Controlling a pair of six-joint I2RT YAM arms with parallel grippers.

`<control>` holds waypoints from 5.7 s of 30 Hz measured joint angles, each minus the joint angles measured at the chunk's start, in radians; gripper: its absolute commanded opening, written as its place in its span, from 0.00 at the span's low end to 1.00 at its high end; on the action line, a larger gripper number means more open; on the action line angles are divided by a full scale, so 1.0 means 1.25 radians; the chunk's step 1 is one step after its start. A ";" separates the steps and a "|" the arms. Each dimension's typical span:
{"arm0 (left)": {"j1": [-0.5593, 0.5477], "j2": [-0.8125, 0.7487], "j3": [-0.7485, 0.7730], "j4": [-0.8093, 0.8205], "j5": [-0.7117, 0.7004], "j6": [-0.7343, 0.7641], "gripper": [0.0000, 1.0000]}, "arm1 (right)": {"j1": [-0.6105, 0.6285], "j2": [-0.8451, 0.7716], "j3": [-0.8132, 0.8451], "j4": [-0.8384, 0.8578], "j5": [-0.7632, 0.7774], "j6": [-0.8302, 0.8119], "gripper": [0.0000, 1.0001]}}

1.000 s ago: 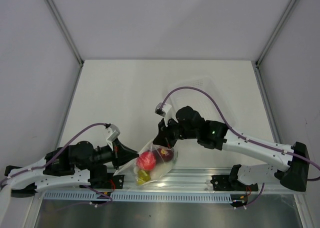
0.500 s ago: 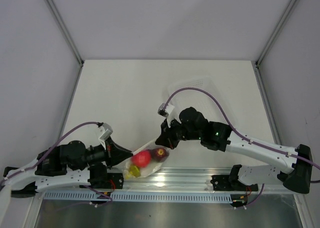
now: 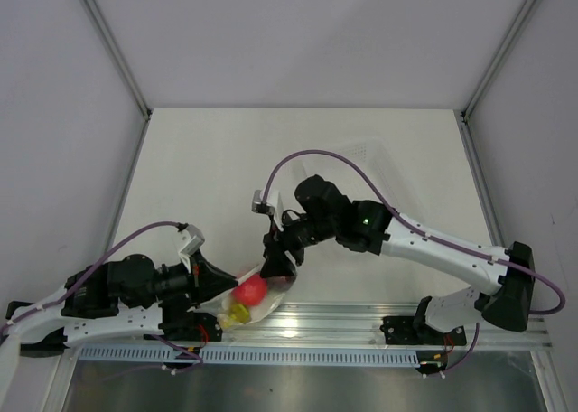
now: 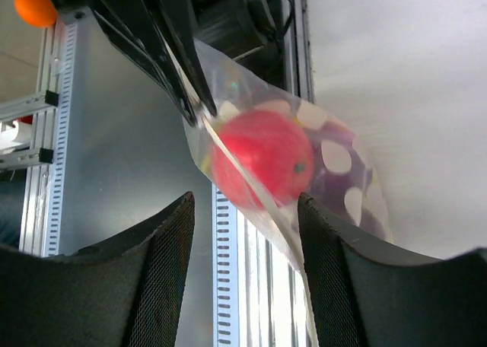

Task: Place the food in the zip-top bag and seal the zipper
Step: Zip the zipper food storage bag at the center of the board, then place the zipper food storage bag at the center of the board, then reset both arms

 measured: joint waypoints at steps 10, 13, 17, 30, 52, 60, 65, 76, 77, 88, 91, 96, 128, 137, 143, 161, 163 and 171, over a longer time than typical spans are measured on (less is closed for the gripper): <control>0.000 0.000 0.000 0.000 0.000 0.000 0.01 | 0.019 0.152 0.152 -0.078 -0.088 -0.099 0.55; 0.000 0.000 0.000 0.000 0.000 0.000 0.00 | 0.027 0.172 0.158 -0.104 -0.099 -0.115 0.54; 0.000 0.000 0.000 0.000 0.000 0.000 0.01 | 0.032 0.192 0.170 -0.126 -0.110 -0.132 0.53; 0.000 0.000 0.000 -0.009 0.000 0.001 0.01 | 0.042 0.236 0.216 -0.156 -0.099 -0.144 0.00; 0.000 -0.099 0.028 -0.093 -0.074 -0.068 0.01 | -0.030 0.063 0.028 -0.043 0.068 -0.033 0.00; 0.000 -0.099 0.065 -0.144 -0.108 -0.107 0.01 | -0.039 0.035 0.002 -0.027 0.083 -0.020 0.00; 0.000 -0.117 0.074 -0.171 -0.129 -0.134 0.00 | -0.039 0.035 -0.002 -0.015 0.085 -0.015 0.00; 0.000 -0.128 0.087 -0.199 -0.153 -0.157 0.54 | -0.043 0.050 -0.002 0.008 0.088 0.001 0.00; 0.000 -0.128 0.089 -0.202 -0.154 -0.153 0.65 | -0.045 0.056 -0.001 0.007 0.090 0.001 0.00; 0.000 -0.127 0.122 -0.209 -0.224 -0.152 0.99 | -0.066 0.146 0.067 0.005 0.085 0.000 0.00; 0.000 -0.119 0.129 -0.208 -0.251 -0.147 0.99 | -0.091 0.197 0.125 0.001 0.076 -0.005 0.00; 0.000 -0.057 0.132 -0.202 -0.260 -0.122 1.00 | -0.166 0.342 0.272 -0.006 0.030 -0.006 0.00; 0.000 0.078 0.074 0.006 -0.255 0.003 0.99 | -0.401 0.996 0.887 -0.014 -0.100 0.070 0.27; 0.000 0.075 0.069 0.009 -0.259 0.000 0.99 | -0.400 0.997 0.929 -0.019 -0.068 0.089 0.99; 0.000 0.059 0.056 0.009 -0.272 -0.014 1.00 | -0.412 0.971 0.964 -0.023 0.007 0.085 0.99; 0.165 0.180 -0.070 0.191 -0.087 -0.020 1.00 | -0.367 0.062 0.148 -0.032 0.405 0.124 1.00; 0.232 0.198 -0.082 0.228 -0.033 -0.020 0.99 | -0.353 -0.071 0.024 -0.031 0.428 0.149 0.99; 0.591 0.223 -0.145 0.440 0.214 -0.084 0.99 | -0.266 -0.496 -0.370 -0.029 0.528 0.289 0.99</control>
